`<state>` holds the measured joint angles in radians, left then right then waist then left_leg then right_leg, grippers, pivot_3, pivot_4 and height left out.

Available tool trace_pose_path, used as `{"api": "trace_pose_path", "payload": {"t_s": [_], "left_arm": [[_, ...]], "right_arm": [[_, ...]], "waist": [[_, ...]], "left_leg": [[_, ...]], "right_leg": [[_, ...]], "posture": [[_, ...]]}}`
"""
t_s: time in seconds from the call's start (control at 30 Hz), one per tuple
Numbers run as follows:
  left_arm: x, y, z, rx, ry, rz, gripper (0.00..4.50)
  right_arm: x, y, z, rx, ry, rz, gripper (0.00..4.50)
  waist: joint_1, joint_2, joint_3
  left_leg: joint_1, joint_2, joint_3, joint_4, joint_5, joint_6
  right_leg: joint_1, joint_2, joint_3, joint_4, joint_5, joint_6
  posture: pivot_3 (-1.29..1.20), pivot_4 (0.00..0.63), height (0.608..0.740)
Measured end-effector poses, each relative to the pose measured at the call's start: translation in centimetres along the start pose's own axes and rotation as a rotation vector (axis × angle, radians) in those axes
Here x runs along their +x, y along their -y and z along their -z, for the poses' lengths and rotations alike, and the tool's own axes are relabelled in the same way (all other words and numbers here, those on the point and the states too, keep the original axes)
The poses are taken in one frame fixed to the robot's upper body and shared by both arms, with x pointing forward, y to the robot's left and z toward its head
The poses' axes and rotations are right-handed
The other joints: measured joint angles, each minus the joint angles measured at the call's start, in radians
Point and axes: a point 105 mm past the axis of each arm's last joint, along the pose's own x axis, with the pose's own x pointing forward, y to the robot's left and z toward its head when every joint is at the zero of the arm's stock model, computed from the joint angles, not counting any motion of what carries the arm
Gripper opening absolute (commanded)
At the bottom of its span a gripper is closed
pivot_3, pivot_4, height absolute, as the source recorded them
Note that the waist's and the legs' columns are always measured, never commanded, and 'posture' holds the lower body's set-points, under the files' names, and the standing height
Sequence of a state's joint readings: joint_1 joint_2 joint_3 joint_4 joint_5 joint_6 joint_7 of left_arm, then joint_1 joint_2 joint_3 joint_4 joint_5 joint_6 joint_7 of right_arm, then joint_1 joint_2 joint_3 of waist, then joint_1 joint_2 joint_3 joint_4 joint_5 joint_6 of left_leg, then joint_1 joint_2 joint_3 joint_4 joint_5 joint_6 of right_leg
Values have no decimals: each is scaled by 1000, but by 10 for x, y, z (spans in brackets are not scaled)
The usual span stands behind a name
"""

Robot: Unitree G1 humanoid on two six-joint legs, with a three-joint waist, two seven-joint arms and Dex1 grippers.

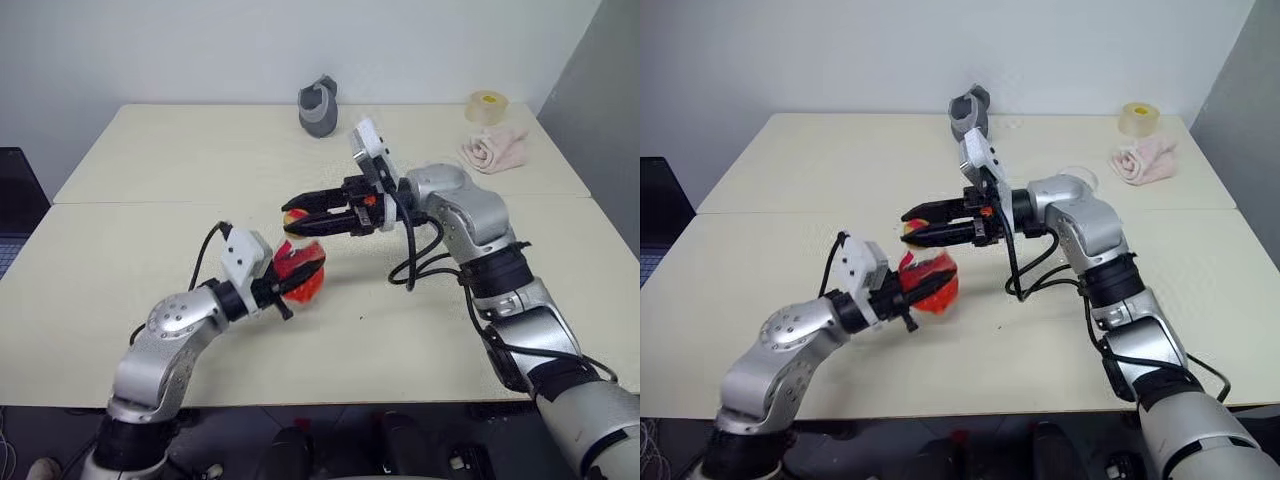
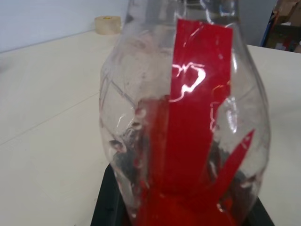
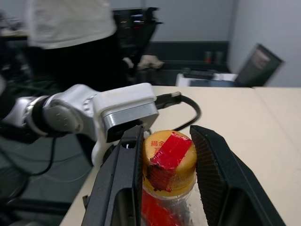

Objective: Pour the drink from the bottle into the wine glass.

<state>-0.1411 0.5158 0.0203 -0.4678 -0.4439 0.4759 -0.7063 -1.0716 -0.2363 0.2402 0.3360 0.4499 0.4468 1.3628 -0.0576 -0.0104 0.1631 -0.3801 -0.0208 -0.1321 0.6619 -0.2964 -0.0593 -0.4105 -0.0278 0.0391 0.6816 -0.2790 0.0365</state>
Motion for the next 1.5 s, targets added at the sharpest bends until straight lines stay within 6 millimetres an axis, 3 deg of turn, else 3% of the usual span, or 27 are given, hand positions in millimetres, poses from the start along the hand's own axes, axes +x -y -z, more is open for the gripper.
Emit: {"api": "trace_pose_path", "payload": {"t_s": [0.03, 0.23, 0.33, 0.37, 0.47, 0.57, 0.7, 0.87, 1.07, 1.27, 1.5], "left_arm": [[-4, 1, -1, -6, -1, 1, 899], [-11, 16, 9, -100, -53, 26, 899], [-6, 14, 4, -97, -27, 15, 899], [-3, 11, -1, -86, -14, 8, 899], [3, -4, -8, -65, 16, -53, 899], [3, -18, -2, -80, 4, -122, 899], [12, -33, -2, -87, 27, -181, 899], [24, -50, -14, -52, 75, -213, 899], [32, -65, -15, -37, 85, -233, 899], [42, -62, -10, -28, 84, -202, 899], [44, -58, -12, -24, 91, -193, 899]], "right_arm": [[3, -1, 0, -7, 1, -26, 1202], [3, -2, 4, -24, -11, -79, 3277], [-1, -1, 0, -41, -15, -58, 4336], [-4, -2, -2, -53, -19, -42, 4469], [-23, -5, -4, -69, -33, 47, 4469], [-38, -2, -1, -51, -36, 174, 4469], [-43, 8, -5, -43, -11, 365, 4469], [-31, 22, -10, 25, 46, 562, 4469], [-14, 22, -18, 48, 89, 622, 4469], [5, 30, -13, 84, 110, 653, 4469], [1, 48, -6, 72, 80, 736, 4469]], "waist": [[1, 0, 0], [11, 0, 0], [15, 0, 0], [18, 0, 0], [26, 0, 0], [24, 0, 0], [23, 0, 0], [23, 0, 0], [23, 0, 0], [20, 0, 0], [14, 0, 0]], "left_leg": [[0, 0, 0, 0, 0, 0], [-1, 0, 0, 1, 0, 0], [-1, 0, 0, 1, 0, 0], [-1, 0, -1, 1, 0, 0], [-1, -1, 0, 1, 0, 0], [-1, -1, 1, 0, 0, -1], [-1, 0, 0, 0, 1, -2], [-1, -1, 1, 0, 2, -4], [-1, -2, 1, 0, 2, -4], [-1, -2, 0, 0, 2, -4], [-1, -2, 1, 0, 2, -4]], "right_leg": [[0, 0, 0, 0, 0, 0], [1, -1, 0, 0, 0, 0], [0, -1, 0, 0, 0, 0], [0, -1, -1, 0, 0, 0], [1, -2, 0, -1, 0, 0], [0, -2, 0, 0, 0, 0], [-1, -2, 0, 1, 0, 0], [-1, -2, 0, 0, 0, 0], [-1, -2, 0, 0, 0, 0], [-1, 0, 0, 0, 0, 0], [-1, 0, 0, 0, 0, 0]], "posture": [[0, 150, 740], [0, 150, 740], [0, 150, 740], [0, 150, 740], [0, 150, 740], [0, 150, 740], [0, 150, 740], [0, 150, 740], [0, 150, 740], [0, 150, 740], [0, 150, 740]]}}
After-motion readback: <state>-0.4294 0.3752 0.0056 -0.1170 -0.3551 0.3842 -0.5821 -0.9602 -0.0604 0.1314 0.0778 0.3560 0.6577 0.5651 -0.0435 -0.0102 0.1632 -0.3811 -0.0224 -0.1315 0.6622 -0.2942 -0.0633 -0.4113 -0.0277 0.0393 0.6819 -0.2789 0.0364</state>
